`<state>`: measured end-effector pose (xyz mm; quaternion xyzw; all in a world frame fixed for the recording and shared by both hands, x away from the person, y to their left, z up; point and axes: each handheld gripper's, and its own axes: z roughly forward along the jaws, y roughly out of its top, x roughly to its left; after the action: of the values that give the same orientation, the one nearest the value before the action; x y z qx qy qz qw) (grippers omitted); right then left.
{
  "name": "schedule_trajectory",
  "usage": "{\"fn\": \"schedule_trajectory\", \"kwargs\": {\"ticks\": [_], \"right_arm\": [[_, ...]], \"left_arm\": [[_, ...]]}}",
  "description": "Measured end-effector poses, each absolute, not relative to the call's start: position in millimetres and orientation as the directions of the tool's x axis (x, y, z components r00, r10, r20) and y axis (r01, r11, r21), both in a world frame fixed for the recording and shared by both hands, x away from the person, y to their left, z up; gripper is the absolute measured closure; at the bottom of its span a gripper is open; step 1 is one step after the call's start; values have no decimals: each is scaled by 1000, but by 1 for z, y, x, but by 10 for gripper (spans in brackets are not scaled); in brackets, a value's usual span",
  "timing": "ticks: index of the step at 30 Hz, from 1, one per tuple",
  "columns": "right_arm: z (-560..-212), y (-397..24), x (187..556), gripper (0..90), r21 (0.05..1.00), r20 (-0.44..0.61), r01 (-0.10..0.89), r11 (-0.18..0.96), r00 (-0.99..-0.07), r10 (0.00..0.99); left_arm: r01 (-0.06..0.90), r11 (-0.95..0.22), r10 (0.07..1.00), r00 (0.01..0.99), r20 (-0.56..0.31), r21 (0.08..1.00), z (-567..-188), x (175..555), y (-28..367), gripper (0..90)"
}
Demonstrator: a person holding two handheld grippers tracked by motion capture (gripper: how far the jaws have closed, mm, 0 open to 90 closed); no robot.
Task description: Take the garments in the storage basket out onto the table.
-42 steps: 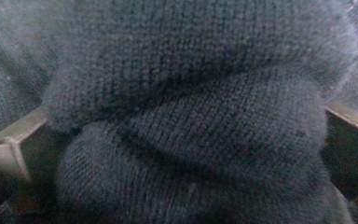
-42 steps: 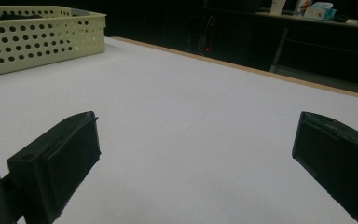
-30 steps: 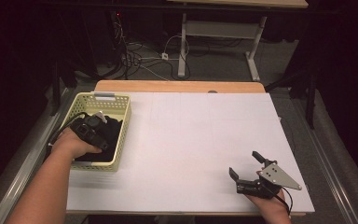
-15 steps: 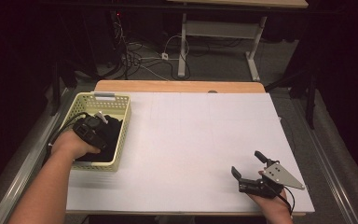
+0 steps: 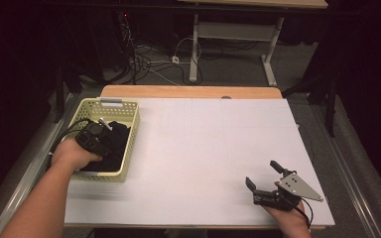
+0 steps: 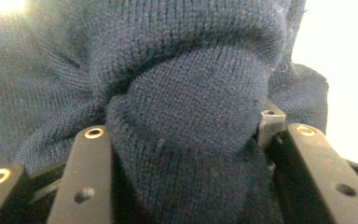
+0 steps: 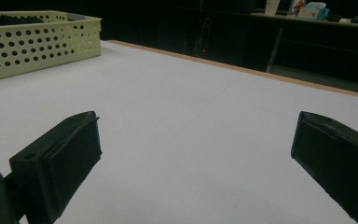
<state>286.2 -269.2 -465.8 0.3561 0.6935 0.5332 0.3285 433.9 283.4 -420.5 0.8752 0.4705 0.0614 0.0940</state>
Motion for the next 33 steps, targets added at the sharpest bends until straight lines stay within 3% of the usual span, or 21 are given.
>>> {"fn": "schedule_trajectory", "kwargs": {"ticks": [33], "right_arm": [[-464, -272, 287, 20, 977, -73, 135, 168, -528, 846]], "left_arm": [[883, -463, 877, 469, -109, 76, -353, 454, 293, 512]]}}
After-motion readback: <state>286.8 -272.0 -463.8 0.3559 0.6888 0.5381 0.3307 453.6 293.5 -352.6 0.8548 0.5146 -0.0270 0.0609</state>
